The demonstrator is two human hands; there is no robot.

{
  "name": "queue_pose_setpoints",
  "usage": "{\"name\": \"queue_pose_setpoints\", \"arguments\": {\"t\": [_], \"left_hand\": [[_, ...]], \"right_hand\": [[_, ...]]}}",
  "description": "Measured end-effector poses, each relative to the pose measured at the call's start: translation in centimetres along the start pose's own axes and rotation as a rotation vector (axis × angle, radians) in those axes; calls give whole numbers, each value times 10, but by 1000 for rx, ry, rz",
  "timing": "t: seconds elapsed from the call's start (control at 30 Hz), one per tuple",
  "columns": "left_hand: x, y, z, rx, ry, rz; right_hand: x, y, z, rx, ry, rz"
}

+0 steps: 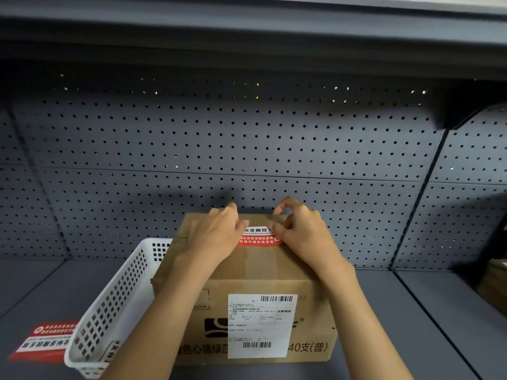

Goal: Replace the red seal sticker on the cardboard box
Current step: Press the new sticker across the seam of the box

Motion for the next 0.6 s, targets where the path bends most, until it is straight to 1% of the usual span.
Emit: {"name": "queue_pose_setpoints", "arguments": {"t": [0.33,0.47,0.53,0.6], "left_hand": [[-4,-3,4,49,-72,33],[-6,-3,3,73,-60,40],[-6,-3,1,111,-29,57],[-3,-1,-5,185,-3,86]], "right_hand": [[-2,1,1,2,77,5],[-4,3,-3,16,129,3],[-5,6,-8,29,135,14],[-9,9,-15,54,174,20]]}}
Point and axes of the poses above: each hand's wrist, its own y-axis away from the middle knuckle, its own z-axis out of the palm, x = y × z, the point moved 9 cm from there along -y, towards the middle knuckle, and after that the axes turned 15 degrees about y, right-handed, at the moved point
